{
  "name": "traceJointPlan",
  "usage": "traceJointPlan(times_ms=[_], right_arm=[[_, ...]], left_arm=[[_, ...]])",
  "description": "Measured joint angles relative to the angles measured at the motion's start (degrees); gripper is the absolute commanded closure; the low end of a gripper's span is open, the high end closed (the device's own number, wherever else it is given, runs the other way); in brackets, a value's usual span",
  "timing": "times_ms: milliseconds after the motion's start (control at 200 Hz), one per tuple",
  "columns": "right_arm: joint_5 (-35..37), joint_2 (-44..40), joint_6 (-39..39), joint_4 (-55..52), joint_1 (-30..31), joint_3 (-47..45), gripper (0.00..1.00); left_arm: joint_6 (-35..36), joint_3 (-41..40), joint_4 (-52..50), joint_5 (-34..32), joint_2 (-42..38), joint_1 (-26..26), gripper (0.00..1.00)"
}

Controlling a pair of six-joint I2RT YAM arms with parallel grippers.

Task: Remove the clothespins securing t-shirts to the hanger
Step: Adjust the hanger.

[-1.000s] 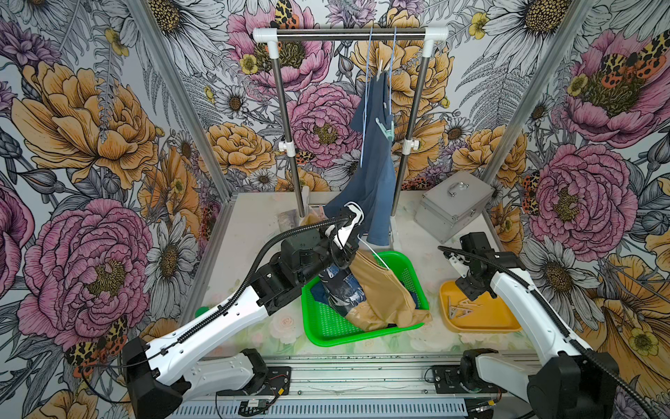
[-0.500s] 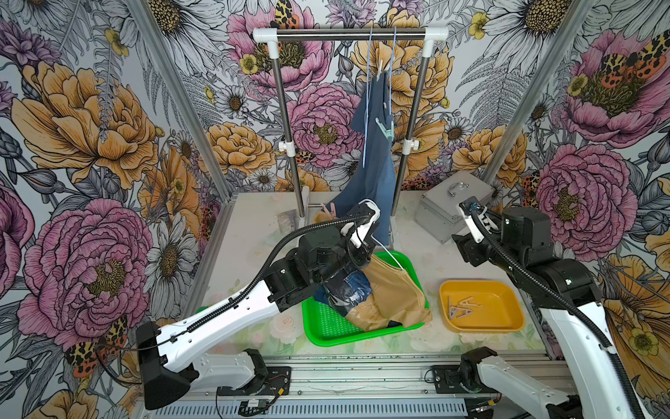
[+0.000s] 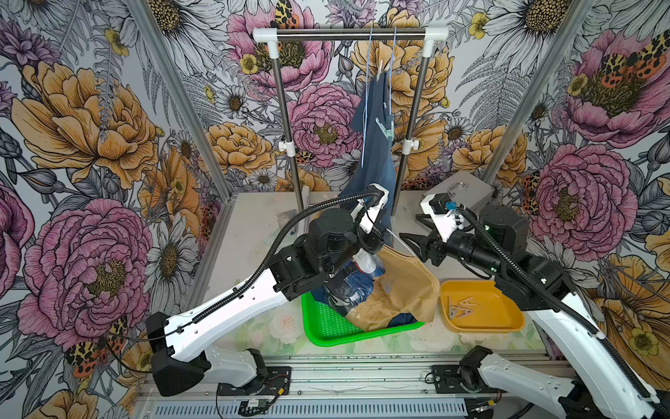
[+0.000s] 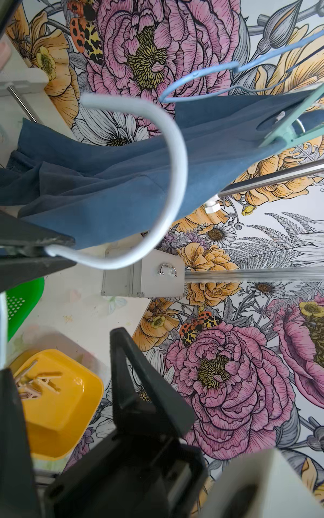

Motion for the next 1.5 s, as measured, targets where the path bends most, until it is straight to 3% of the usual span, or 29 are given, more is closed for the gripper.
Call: traceJointPlan(times_ms=[230,555,890,1045,1125,1210,1500], right_arm=[[-5.0,3.5,1.9,7.9,0.9,-1.1,0.39],[-8.4,8.3,3.7,14.6,1.3,-1.6,0.59],[-10.4,10.6,4.7,17.4,1.4,-1.9,0.7],[-11.3,11.9,5.1,18.0,1.8,-1.9,0.81],[-11.7,12.0,5.0,18.1,1.8,-1.9,0.89],[-12.3,12.0,5.0,18.2,2.1,-1.9,1.0],[-11.9,12.0,5.0,18.4,2.1,-1.9,1.0]], left_arm=[[-0.4,1.0,-1.6,-1.1,0.5,-0.4,1.0],[-0.4,1.2,-2.2,-1.7,0.5,-0.7,1.0],[-0.4,1.2,-2.2,-2.3,0.5,-0.7,1.0],[-0.5,1.2,-2.2,-2.4,0.5,-0.7,0.99],[-0.6,1.2,-2.2,-2.4,0.5,-0.7,0.96],[-1.0,1.2,-2.1,-2.6,0.5,-0.7,0.85],[-2.8,-2.2,-1.6,-2.7,-3.1,-0.3,0.52]])
